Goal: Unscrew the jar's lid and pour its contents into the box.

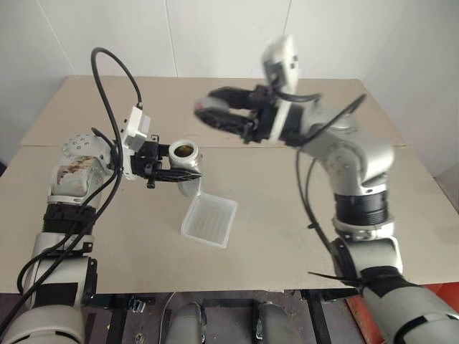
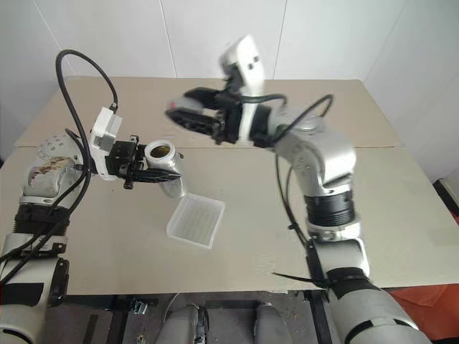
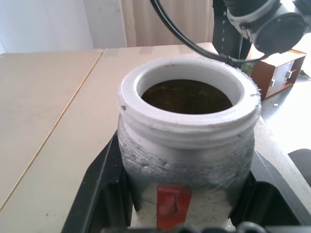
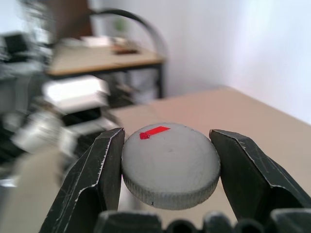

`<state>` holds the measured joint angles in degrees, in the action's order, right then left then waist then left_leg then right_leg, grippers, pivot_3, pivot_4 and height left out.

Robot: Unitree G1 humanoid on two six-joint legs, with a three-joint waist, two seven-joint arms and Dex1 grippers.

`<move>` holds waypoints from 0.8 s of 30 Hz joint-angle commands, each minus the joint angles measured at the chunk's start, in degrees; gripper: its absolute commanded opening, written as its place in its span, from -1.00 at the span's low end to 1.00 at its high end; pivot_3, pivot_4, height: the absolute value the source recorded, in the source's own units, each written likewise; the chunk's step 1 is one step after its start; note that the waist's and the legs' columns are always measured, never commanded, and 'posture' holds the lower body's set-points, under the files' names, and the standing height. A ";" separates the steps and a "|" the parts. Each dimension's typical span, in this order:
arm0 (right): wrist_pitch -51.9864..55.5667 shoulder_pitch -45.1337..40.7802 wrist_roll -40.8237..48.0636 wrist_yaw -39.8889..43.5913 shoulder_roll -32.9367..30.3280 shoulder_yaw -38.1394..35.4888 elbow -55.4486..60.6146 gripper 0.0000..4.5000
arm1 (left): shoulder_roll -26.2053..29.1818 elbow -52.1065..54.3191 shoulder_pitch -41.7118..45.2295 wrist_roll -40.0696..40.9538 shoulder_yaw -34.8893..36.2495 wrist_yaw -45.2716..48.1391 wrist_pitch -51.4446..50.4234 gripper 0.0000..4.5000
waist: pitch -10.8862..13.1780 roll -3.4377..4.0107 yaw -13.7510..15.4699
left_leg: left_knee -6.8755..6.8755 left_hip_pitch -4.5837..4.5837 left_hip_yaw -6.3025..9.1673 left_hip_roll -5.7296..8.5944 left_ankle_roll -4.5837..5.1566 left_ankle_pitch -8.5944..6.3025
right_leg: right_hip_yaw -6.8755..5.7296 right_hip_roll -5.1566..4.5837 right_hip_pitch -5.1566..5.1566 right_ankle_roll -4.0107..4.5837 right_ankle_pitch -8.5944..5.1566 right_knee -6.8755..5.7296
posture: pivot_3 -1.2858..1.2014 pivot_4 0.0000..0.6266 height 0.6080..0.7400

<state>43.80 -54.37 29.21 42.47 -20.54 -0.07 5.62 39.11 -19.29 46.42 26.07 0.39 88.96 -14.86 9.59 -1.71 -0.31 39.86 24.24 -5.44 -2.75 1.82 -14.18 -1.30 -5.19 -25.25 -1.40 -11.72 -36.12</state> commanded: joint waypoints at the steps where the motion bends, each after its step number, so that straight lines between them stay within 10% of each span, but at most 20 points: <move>1: -3.07 4.94 -1.21 -0.32 -3.32 -1.62 4.95 0.22 | 0.50 2.40 -0.58 0.41 1.68 -1.53 0.83 -0.10 | 0.00 0.00 -0.17 | 0.00 0.00 0.00 -0.01 0.00 0.00 | 0.00 0.01 -0.01 0.00 0.00 0.00 | 0.03 -0.52 1.00; 7: -14.77 30.84 -9.89 0.08 -11.59 -0.66 12.43 0.22 | 0.26 6.14 -4.25 -0.05 3.02 -6.59 1.71 -0.10 | -0.01 -0.02 0.27 | -0.03 0.02 0.05 0.03 0.04 -0.02 | -0.02 -0.04 0.03 -0.04 -0.03 0.06 | 0.03 -0.52 1.00; 16: -16.64 40.86 -14.17 -2.04 -10.38 4.37 11.67 0.22 | -0.43 14.52 -9.52 0.03 3.48 -13.49 1.70 -0.10 | 0.00 -0.02 -0.63 | 0.01 -0.52 0.03 0.06 0.02 -0.02 | 0.42 -0.01 0.21 -0.06 -0.02 0.01 | 0.03 -0.52 1.00; 21: -14.08 41.02 -15.67 -1.59 -11.61 6.37 10.40 0.91 | -1.02 20.00 -12.65 0.03 3.60 -18.27 1.09 -0.10 | 0.00 -0.02 -0.38 | 0.02 -0.52 0.03 0.05 -0.04 0.02 | 0.43 0.02 0.22 -0.01 0.01 0.01 | 0.03 -0.52 1.00; 24: -13.05 40.92 -14.84 -0.53 -12.83 5.73 12.23 0.98 | -0.49 22.49 -14.08 -1.17 3.58 -20.89 1.85 -0.10 | 0.00 -0.02 -0.19 | 0.01 -0.48 0.03 0.07 -0.01 0.01 | 0.43 0.00 0.20 -0.02 0.00 0.04 | 0.03 -0.52 1.00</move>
<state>30.41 -12.89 13.70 41.25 -32.43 6.90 15.29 38.03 0.37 32.37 25.38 2.52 69.62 -13.99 9.59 -1.73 -0.50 39.88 23.77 -5.41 -2.68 1.83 -14.19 -0.88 -5.19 -25.04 -1.42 -11.72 -36.05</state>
